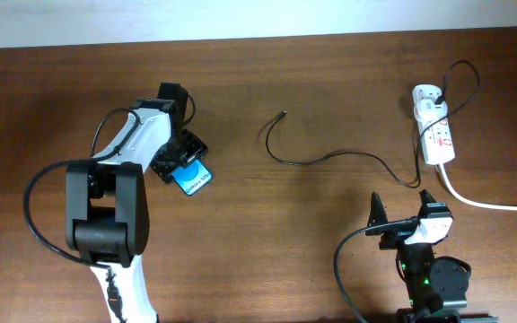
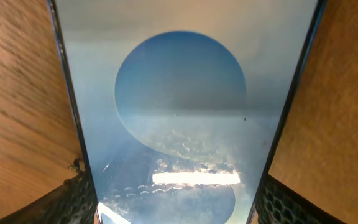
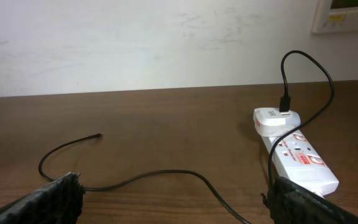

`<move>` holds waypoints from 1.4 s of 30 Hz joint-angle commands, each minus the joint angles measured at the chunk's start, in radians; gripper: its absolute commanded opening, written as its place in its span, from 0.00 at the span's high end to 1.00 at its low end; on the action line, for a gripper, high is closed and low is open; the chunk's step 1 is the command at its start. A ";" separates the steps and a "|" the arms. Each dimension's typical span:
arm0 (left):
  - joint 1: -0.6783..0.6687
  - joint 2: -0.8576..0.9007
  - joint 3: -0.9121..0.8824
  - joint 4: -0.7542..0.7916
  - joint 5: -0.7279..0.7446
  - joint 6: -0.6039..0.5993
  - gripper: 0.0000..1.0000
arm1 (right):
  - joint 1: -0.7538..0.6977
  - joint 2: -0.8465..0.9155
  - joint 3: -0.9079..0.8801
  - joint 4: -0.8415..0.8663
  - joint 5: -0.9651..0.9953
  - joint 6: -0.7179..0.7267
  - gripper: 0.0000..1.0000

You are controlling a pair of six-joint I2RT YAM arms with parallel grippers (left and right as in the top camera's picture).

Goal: Plug charger to phone and switch on socket
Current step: 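Close the left gripper on the phone's long edges, then lift the phone with the left gripper and tilt it upright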

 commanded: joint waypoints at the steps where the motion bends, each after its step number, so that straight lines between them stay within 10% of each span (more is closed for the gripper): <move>1: -0.009 0.071 -0.003 -0.045 0.086 0.019 0.39 | 0.008 -0.008 -0.005 -0.005 0.008 0.003 0.02; 42: -0.010 -0.175 0.345 -0.363 0.105 0.246 0.43 | 0.008 -0.008 -0.005 -0.005 0.008 0.003 0.02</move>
